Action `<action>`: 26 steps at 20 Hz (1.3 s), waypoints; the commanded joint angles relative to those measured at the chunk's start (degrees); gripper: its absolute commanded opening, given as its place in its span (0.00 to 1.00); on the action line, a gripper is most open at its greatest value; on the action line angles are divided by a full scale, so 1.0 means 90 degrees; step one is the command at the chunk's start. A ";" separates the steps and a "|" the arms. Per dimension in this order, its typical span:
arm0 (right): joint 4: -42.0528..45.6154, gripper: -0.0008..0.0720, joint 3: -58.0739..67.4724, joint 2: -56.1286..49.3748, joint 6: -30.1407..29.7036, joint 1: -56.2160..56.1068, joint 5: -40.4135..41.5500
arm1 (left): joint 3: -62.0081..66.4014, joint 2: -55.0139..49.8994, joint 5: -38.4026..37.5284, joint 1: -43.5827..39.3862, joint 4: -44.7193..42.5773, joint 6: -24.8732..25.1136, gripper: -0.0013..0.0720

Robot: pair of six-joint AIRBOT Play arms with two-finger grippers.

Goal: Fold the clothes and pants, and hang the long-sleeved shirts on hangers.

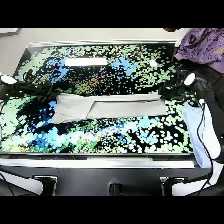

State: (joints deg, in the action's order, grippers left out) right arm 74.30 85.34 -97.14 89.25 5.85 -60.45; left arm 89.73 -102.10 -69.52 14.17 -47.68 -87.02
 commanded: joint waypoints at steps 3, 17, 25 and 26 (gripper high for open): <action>-0.0274 0.05 0.0039 -0.0491 0.0012 -0.0005 0.0250 | 0.0359 -0.0814 0.0002 -0.0158 0.0017 -0.0063 0.04; -0.2089 0.91 0.1819 -0.0835 0.0073 0.1795 -0.2137 | 0.1659 -0.0486 -0.0721 -0.0221 -0.1175 -0.0265 0.78; -0.2645 0.95 0.1773 -0.2025 -0.1134 0.1795 -0.2635 | 0.1661 -0.0053 -0.0731 -0.0221 -0.1615 -0.0350 0.78; -0.2659 0.95 0.1773 -0.2132 -0.1195 0.1732 -0.2582 | 0.1661 -0.0046 -0.0731 -0.0223 -0.1615 -0.0391 0.78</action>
State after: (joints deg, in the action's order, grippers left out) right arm 51.66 101.16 -113.30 81.17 22.15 -83.24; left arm 104.53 -103.26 -75.96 12.21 -61.17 -90.02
